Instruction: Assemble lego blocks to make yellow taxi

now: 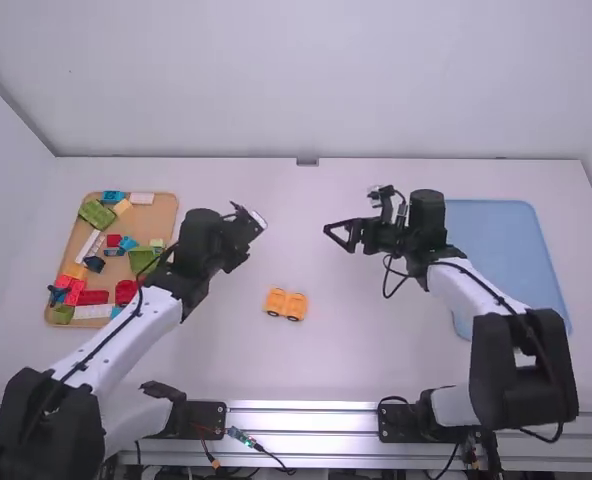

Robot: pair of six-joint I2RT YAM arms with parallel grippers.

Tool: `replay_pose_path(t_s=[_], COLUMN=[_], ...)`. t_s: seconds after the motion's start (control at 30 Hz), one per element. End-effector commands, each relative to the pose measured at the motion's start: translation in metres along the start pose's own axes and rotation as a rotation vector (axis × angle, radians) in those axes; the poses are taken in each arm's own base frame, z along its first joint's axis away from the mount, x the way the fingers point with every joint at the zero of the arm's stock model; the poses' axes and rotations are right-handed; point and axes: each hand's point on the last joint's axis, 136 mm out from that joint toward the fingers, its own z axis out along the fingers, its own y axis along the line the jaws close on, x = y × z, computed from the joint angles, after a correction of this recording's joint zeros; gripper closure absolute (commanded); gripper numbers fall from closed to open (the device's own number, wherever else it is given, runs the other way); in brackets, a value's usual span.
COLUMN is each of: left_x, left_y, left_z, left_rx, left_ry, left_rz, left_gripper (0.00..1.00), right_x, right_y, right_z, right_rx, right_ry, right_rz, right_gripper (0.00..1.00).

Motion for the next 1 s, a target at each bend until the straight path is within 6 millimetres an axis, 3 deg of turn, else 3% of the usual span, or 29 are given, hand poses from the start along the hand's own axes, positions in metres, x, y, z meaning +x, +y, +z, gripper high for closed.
replay_pose_path(t_s=[0.0,0.17,0.3,0.7,0.83,0.97], left_x=[-0.020,-0.032,-0.035,-0.050,-0.054,-0.055], left_y=[-0.021,-0.050,-0.069,-0.092,-0.090,-0.093], left_z=[-0.004,-0.009,-0.012,-0.018,-0.018,-0.019], left_rx=[0.081,0.185,0.250,0.291,0.280,0.288], left_ry=[-0.089,-0.158,-0.178,-0.224,-0.237,-0.242], left_rz=[0.160,0.263,0.312,0.367,0.360,0.367], left_gripper=[0.98,0.98,0.98,0.98,0.98,0.98], right_x=[0.012,0.031,0.040,0.048,0.051,0.053], right_y=[0.014,0.028,0.037,0.057,0.063,0.065], right_z=[0.017,0.035,0.042,0.052,0.056,0.057], right_rx=[-0.111,-0.223,-0.262,-0.314,-0.327,-0.330], right_ry=[0.071,0.142,0.176,0.211,0.222,0.227], right_rz=[0.047,0.028,0.020,-0.009,-0.020,-0.022], right_gripper=[0.00,0.01,0.10,0.18,0.24,0.38])
